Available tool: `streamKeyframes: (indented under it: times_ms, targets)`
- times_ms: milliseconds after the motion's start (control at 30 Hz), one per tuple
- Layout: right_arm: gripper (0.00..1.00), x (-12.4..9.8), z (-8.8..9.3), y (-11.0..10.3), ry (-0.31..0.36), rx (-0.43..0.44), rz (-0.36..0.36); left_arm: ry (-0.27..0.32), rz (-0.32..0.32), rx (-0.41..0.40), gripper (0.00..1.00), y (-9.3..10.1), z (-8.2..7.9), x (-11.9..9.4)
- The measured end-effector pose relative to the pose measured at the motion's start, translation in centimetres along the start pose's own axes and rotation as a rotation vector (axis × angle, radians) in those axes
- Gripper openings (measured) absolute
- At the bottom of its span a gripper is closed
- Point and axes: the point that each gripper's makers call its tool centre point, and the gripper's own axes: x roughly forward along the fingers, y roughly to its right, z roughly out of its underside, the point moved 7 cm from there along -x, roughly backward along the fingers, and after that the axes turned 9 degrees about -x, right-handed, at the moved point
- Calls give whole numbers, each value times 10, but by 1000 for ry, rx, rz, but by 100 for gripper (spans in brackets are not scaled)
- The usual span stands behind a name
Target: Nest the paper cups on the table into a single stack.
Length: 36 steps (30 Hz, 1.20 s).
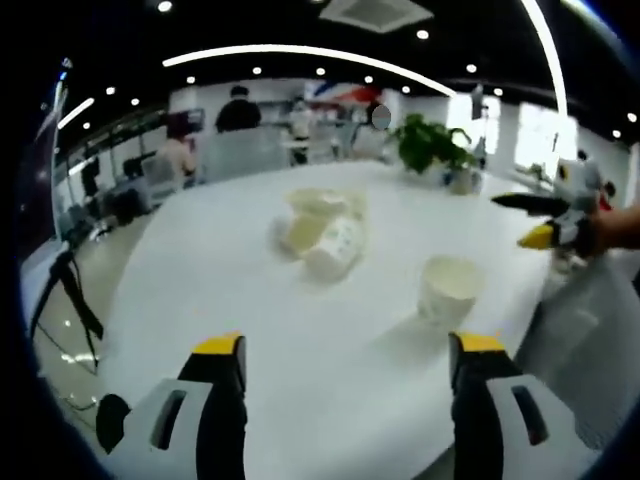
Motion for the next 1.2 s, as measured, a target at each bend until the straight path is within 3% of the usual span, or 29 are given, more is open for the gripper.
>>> streamKeyframes:
  times_ms: [67,133,167,233,400,467,567,833,1200]
  targets:
    - [100,-1,0,0,4,1,2,-37,14,-30,88,-6,1,7]
    - [100,-1,2,-1,-7,7,3,-65,68,-18,86,-10,2,18]
    - [99,-2,3,-1,-14,8,3,-108,88,-16,87,-13,3,23]
    - [98,-2,3,0,-6,18,4,-151,91,11,87,-19,2,32]
    - [100,-5,1,1,29,51,0,-223,140,102,81,-23,-24,57]
    - [100,-5,-2,1,52,55,-7,-222,145,138,79,-22,-35,65]
    - [100,-4,-2,1,59,47,-8,-258,177,128,84,-17,-51,79]
    - [100,-5,-2,3,55,47,-4,-290,239,256,83,7,-92,119]
    - [100,-4,-3,3,56,57,-9,-361,271,350,78,27,-123,164]
